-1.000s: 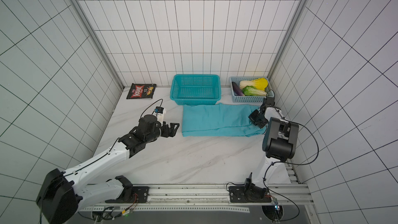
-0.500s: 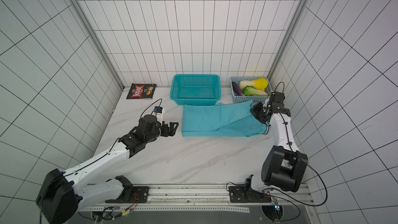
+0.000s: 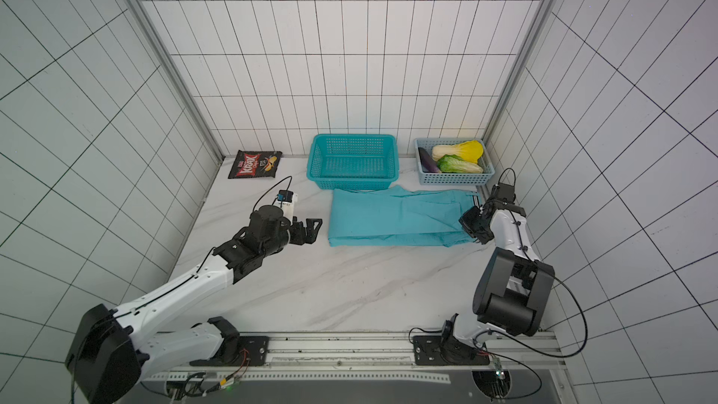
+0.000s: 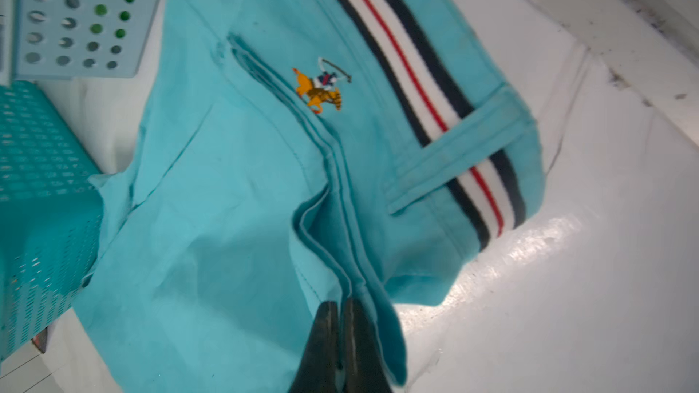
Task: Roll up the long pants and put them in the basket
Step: Fold the long pant at the center of the board, then move the long pant to the center of the board.
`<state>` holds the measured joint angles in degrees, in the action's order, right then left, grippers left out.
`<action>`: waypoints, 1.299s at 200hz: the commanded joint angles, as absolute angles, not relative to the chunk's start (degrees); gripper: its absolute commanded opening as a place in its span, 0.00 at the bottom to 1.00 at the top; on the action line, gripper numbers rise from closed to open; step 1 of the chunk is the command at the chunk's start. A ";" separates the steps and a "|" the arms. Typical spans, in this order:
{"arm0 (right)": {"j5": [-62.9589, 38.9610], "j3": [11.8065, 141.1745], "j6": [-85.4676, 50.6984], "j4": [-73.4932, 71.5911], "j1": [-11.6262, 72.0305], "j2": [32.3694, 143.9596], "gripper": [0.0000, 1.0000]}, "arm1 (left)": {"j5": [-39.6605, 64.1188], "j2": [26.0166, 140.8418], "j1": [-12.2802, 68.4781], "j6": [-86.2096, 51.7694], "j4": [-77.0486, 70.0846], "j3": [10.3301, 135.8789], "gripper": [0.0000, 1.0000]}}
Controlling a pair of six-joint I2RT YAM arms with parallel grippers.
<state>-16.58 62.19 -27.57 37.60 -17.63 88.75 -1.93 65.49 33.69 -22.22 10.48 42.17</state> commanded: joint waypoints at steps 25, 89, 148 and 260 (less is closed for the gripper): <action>-10.00 63.02 -25.48 40.17 -18.25 84.43 0.50 | -1.85 66.23 33.60 -22.32 10.11 43.62 0.98; -15.13 75.58 -18.17 45.48 -18.21 91.99 0.86 | -1.00 68.02 33.39 -22.24 9.20 43.86 0.98; -15.97 83.07 -10.77 49.53 -18.02 104.49 0.84 | -1.08 67.41 33.25 -22.56 7.83 41.93 0.98; -12.24 86.10 -5.60 54.32 -5.23 112.69 0.54 | -0.48 69.53 33.14 -22.72 7.53 43.84 0.98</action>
<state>-12.73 83.20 -7.68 51.07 -9.06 109.62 -0.30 69.56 33.47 -23.07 8.36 42.15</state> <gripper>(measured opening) 0.606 0.982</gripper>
